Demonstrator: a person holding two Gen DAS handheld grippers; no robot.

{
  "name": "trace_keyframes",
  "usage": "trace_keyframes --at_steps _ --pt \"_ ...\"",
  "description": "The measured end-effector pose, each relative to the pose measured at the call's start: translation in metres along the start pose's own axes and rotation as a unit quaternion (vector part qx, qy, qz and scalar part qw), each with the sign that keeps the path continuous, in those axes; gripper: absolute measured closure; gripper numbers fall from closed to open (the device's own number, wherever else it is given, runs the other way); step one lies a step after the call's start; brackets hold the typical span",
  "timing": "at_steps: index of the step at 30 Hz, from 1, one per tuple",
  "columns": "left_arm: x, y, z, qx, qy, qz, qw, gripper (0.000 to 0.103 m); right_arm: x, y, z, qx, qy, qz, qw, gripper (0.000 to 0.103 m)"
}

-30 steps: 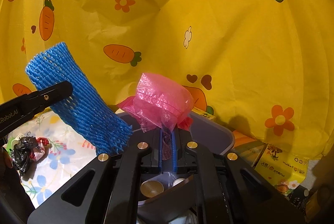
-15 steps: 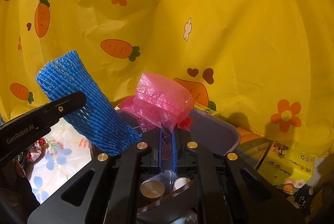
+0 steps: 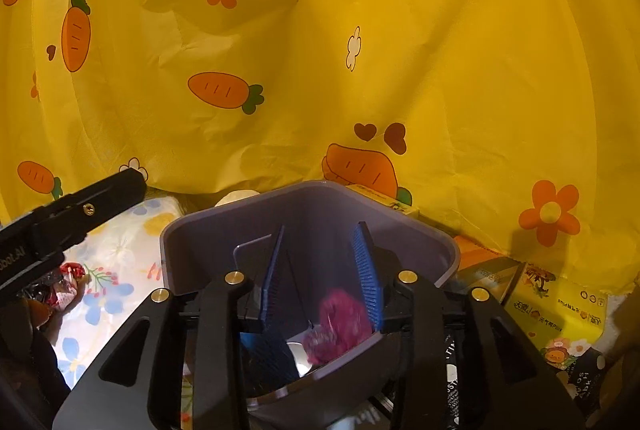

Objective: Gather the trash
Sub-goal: 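Open both tools to drop the net and bag into the bin, then move both tools back toward the orange cup and black bag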

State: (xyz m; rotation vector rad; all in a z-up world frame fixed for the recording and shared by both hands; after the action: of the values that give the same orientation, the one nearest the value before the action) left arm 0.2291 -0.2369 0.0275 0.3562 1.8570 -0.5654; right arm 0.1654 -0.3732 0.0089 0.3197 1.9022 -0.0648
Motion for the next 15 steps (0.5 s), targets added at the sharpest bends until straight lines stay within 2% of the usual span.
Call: trace_keyframes --at_steps 2,4,6,9,15 --pt "-0.002 0.007 -0.012 -0.021 -0.021 -0.002 0.9996 0.007 -0.001 -0.001 -0.005 0.003 -0.006 0.002 1.000 0.052" --pt "-0.002 0.016 -0.026 -0.040 -0.037 -0.004 0.9985 0.006 -0.002 0.000 -0.010 0.003 -0.014 0.005 1.000 0.043" --pt "0.001 0.026 -0.039 -0.058 -0.042 -0.006 0.9974 0.006 -0.002 0.000 -0.015 0.004 -0.021 0.009 1.000 0.030" --pt "0.010 0.044 -0.058 -0.097 -0.040 -0.005 0.9945 0.006 0.000 0.002 -0.021 0.003 -0.026 0.013 1.000 0.018" --pt "0.032 0.085 -0.104 -0.154 -0.033 -0.023 0.9873 0.006 0.008 0.024 -0.033 -0.021 -0.021 0.006 1.000 0.014"
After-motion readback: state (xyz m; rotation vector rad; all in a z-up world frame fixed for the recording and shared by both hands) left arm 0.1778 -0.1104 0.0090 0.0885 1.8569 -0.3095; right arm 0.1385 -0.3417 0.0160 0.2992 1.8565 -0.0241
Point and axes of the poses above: each gripper's, at about its wrist camera, not at the fingertips, and z roughly the way its jaws point, y to its left, x to its underside, the point moved 5 cm from there along z, roughly the way its jaws point, and after that the axes turned 5 degrees about -y, right-handed, at the moved point
